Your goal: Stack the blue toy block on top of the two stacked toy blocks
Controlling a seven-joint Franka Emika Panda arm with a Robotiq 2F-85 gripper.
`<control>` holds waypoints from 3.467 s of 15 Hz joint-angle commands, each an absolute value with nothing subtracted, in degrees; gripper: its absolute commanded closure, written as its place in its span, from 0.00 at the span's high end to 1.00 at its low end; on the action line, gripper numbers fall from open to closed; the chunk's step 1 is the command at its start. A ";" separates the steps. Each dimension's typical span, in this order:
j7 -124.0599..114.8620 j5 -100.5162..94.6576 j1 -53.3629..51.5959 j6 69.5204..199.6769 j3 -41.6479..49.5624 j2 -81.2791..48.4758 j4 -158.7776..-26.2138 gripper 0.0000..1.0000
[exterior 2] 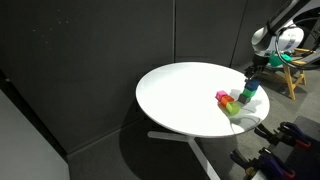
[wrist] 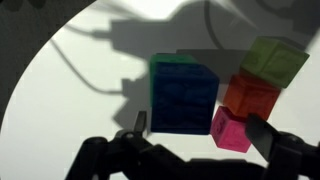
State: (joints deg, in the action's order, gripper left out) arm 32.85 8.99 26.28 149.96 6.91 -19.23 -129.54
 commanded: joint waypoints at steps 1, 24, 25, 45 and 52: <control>37.10 11.69 27.40 148.38 5.97 -16.15 -131.54 1.00; 21.62 -7.52 18.21 139.43 15.03 5.33 -142.44 1.00; 21.14 -7.99 17.96 138.36 14.94 6.19 -142.47 1.00; 13.05 -7.78 11.60 134.57 11.22 12.47 -147.00 1.00; 14.48 -7.55 11.13 135.62 11.28 10.90 -146.80 1.00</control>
